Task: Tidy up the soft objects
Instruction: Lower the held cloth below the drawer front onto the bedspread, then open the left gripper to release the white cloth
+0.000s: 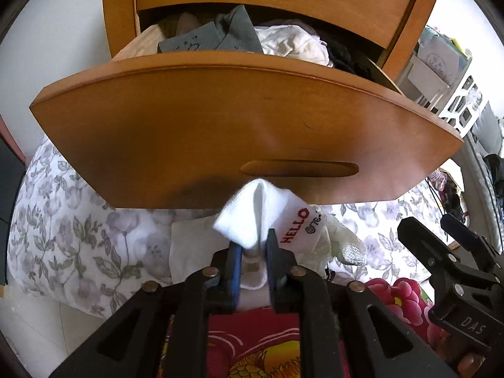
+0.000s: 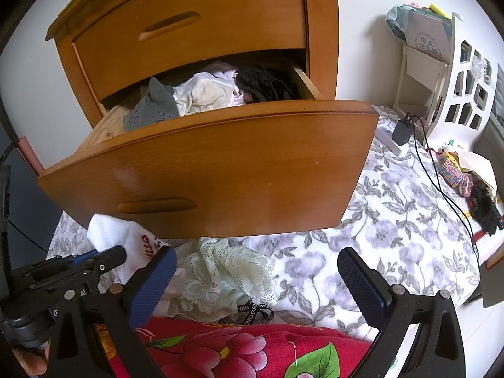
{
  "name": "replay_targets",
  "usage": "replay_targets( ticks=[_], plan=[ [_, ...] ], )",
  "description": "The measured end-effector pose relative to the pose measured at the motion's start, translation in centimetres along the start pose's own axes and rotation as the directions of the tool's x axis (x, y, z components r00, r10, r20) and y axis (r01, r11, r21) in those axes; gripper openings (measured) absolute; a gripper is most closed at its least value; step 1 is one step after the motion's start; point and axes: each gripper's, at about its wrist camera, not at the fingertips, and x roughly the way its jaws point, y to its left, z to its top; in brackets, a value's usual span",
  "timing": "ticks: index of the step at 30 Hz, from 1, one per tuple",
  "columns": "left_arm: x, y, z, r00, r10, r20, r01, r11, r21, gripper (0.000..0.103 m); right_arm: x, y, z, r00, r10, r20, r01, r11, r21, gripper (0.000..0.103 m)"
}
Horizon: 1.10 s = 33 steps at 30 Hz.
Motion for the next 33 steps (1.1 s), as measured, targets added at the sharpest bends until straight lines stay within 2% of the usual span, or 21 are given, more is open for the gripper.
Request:
replay_targets(
  ticks=[2,3,8,10,12,15,17,20,24,28,33],
  plan=[
    [-0.1,0.0,0.0,1.000,0.003,0.002,-0.003,1.000,0.001,0.036,0.0,0.0,0.0,1.000,0.001,-0.001,-0.001,1.000,0.001,0.103],
    [-0.2,-0.1,0.0,1.000,0.005,0.005,-0.005,1.000,0.002,0.039,0.0,0.0,0.1,1.000,0.002,-0.001,-0.002,1.000,0.001,0.103],
    [-0.2,-0.2,-0.1,1.000,0.020,0.007,-0.020,1.000,0.007,0.041,0.0,0.0,0.1,1.000,0.003,-0.002,-0.003,1.000,0.002,0.103],
    [-0.4,-0.1,-0.1,1.000,0.027,0.012,-0.027,1.000,0.004,0.050,0.0,0.0,0.0,1.000,0.004,-0.001,-0.004,1.000,0.003,0.103],
    [-0.7,0.0,-0.1,0.999,0.042,0.023,-0.042,0.999,-0.004,0.065,0.1,0.0,0.0,1.000,0.006,-0.002,-0.005,1.000,0.005,0.103],
    [-1.0,0.2,-0.1,0.996,0.077,0.033,-0.077,0.997,-0.015,0.075,0.0,0.0,0.0,1.000,0.008,-0.003,-0.008,1.000,0.005,0.103],
    [-1.4,0.4,-0.1,0.992,0.118,0.046,-0.118,0.993,-0.022,0.076,0.1,0.0,0.0,1.000,0.008,-0.003,-0.008,1.000,0.006,0.103],
    [-2.5,1.0,-0.1,0.985,0.139,0.098,-0.135,0.990,-0.042,0.093,0.1,0.0,0.0,1.000,0.009,-0.005,-0.009,1.000,0.007,0.103],
    [-4.2,1.9,-0.2,0.970,0.174,0.167,-0.164,0.984,-0.067,0.095,0.1,0.0,0.0,1.000,0.008,-0.005,-0.008,1.000,0.006,0.103],
    [-5.6,3.1,-0.3,0.960,0.178,0.214,-0.158,0.982,-0.108,0.098,0.1,0.0,0.0,1.000,0.009,-0.006,-0.008,1.000,0.006,0.103],
    [-7.2,4.2,-0.5,0.939,0.200,0.280,-0.166,0.976,-0.141,0.101,0.1,0.0,0.0,1.000,0.008,-0.006,-0.008,1.000,0.004,0.103]
  ],
)
